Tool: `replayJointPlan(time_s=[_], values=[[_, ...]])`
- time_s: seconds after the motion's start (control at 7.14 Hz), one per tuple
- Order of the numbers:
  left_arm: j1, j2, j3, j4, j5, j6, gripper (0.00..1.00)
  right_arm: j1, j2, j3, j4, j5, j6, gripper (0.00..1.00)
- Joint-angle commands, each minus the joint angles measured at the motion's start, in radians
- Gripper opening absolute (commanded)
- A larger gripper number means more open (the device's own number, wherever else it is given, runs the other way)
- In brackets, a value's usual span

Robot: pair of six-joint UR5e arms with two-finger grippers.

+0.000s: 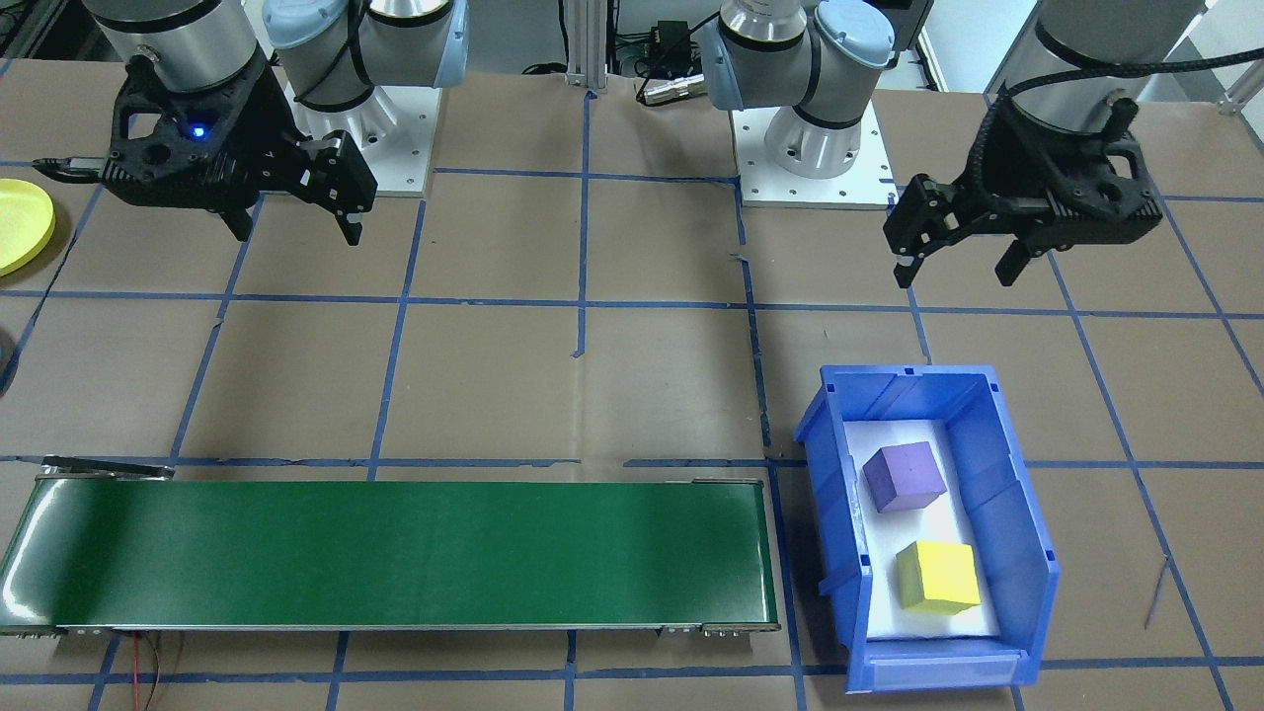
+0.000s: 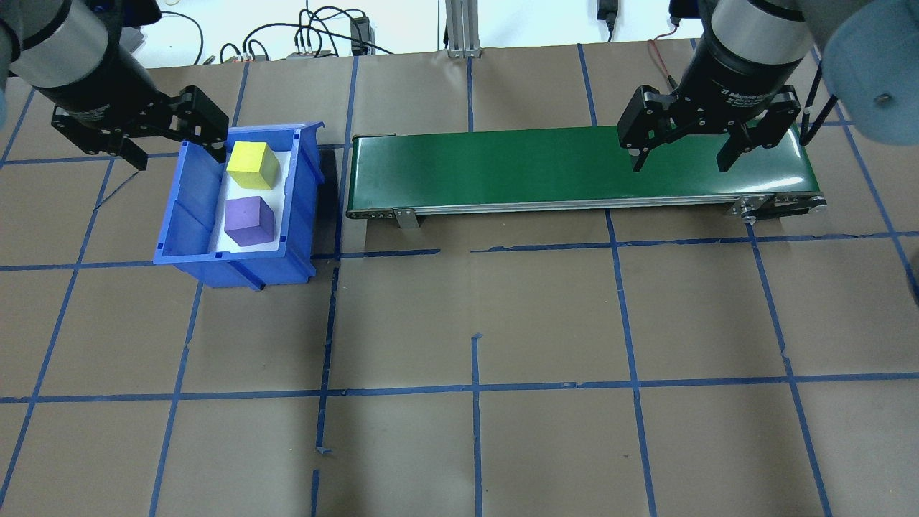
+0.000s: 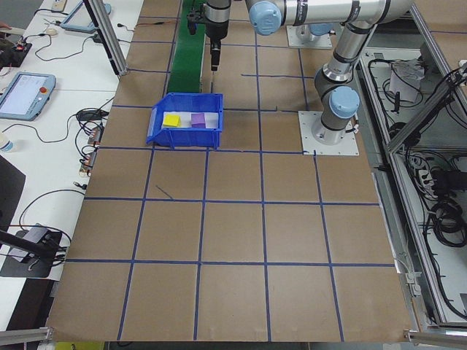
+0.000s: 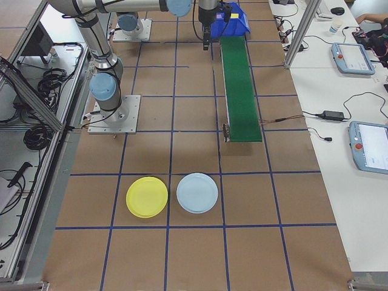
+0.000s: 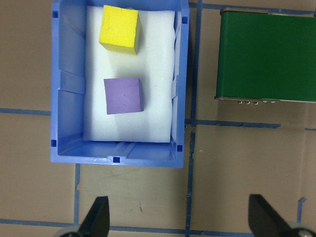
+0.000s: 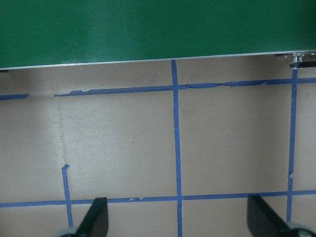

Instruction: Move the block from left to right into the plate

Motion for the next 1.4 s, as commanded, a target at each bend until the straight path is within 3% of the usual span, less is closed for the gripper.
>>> replayJointPlan(time_s=[0.0, 0.28, 0.7, 1.26], values=[[0.085, -0.094, 0.007, 0.042, -0.001, 0.026, 1.0, 0.0, 0.0, 0.002, 0.0, 0.0, 0.0, 1.0], [0.084, -0.243, -0.008, 0.27, -0.007, 0.023, 1.0, 0.003, -0.018, 0.024, -0.001, -0.002, 0.0, 1.0], [0.081, -0.34, -0.014, 0.275, -0.112, -0.061, 1.0, 0.002, -0.022, 0.035, -0.002, 0.0, 0.0, 1.0], [0.078, -0.381, -0.072, 0.273, -0.101, -0.083, 1.0, 0.002, -0.022, 0.035, -0.002, 0.0, 0.0, 1.0]])
